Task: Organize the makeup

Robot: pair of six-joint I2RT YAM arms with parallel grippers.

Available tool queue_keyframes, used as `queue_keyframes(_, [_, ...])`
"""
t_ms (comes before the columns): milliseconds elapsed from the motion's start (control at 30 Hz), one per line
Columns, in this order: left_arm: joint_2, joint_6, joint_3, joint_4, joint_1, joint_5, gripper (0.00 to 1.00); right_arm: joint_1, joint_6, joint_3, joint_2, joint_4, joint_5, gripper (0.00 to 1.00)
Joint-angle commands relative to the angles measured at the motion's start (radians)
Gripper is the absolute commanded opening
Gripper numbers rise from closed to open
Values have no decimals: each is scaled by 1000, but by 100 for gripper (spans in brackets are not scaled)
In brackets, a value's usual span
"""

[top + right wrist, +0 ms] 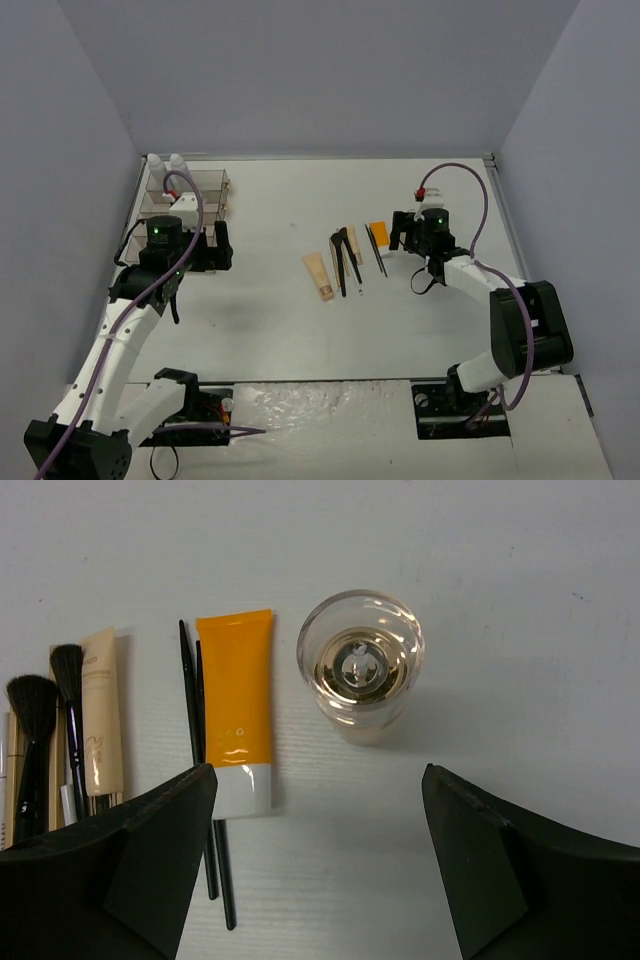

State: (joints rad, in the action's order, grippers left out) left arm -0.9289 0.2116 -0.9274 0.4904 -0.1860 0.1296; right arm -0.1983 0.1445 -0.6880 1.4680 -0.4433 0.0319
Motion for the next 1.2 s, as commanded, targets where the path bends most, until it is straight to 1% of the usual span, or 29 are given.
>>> queue_keyframes(0, [3,-11,-30,-41,-1,-14,97,17,-23,-47,31,-184,-29,80])
queue_keyframes(133, [2,-8,-26,-45,-1,-5,97,34,-18,-58,78,-222,-64,78])
queue_keyframes(333, [5,-6,-25,-46,-1,-1,97,46,-35,-101,123,-208,-43,75])
queue_keyframes(500, [2,-4,-25,-49,-1,-1,97,49,-48,-133,160,-213,-43,69])
queue_keyframes(600, [-2,-4,-27,-47,-1,2,97,53,-53,-151,179,-207,-2,65])
queue_keyframes(800, [-6,-3,-27,-47,-1,-1,97,54,-67,-169,192,-189,13,44])
queue_keyframes(833, [-7,-3,-27,-47,-1,-1,97,54,-71,-171,191,-186,14,40])
queue_keyframes(867, [-8,-3,-27,-46,-1,-2,97,54,-77,-176,188,-181,16,33])
queue_keyframes(900, [-9,-3,-27,-46,-1,-4,97,54,-78,-177,185,-175,18,31])
queue_keyframes(1000, [-14,-1,-28,-43,-1,-7,97,50,-92,-188,143,-166,41,12])
queue_keyframes(1033, [-16,-1,-29,-42,-1,-7,97,40,-102,-198,125,-153,47,8])
queue_keyframes(1100, [-15,-1,-30,-42,-1,-7,97,11,-128,-221,92,-121,45,2])
queue_keyframes(1167, [-10,-1,-30,-42,0,-11,97,-43,-169,-254,61,-75,50,1])
